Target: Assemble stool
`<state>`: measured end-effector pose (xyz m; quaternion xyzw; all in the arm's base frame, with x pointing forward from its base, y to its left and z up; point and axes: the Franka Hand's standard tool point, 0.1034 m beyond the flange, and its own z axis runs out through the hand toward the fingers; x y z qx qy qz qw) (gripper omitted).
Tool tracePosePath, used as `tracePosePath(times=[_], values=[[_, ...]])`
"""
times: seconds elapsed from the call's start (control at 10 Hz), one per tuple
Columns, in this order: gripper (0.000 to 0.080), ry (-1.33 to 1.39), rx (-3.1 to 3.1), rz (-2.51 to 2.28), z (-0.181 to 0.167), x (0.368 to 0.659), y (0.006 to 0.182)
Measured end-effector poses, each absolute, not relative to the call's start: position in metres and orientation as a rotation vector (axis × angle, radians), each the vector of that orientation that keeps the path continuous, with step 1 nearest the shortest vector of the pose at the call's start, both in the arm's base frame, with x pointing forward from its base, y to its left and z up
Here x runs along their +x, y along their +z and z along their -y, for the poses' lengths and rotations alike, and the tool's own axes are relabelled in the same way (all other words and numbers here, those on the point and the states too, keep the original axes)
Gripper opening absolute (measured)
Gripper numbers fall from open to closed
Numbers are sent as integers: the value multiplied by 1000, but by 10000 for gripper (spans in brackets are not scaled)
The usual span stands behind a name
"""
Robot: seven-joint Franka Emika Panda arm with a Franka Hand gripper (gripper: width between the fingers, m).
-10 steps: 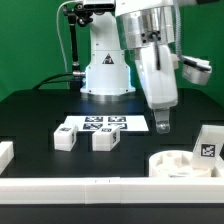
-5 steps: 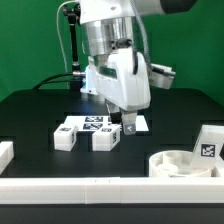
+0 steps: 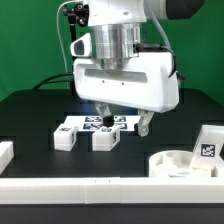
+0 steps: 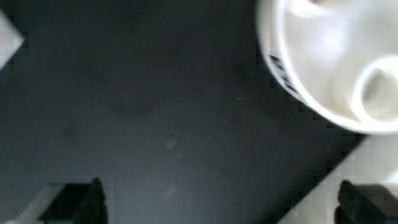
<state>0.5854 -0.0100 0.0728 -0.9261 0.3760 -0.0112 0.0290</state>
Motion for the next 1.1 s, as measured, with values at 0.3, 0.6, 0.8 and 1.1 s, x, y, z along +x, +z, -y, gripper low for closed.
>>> tracePosePath(times=[0.3, 0.6, 0.8, 1.1], values=[[648, -43, -3062, -628, 15, 581, 69], [648, -50, -3093, -461, 18, 580, 68], [648, -57, -3104, -489, 39, 557, 58], [648, 12, -3083, -594, 68, 527, 45]])
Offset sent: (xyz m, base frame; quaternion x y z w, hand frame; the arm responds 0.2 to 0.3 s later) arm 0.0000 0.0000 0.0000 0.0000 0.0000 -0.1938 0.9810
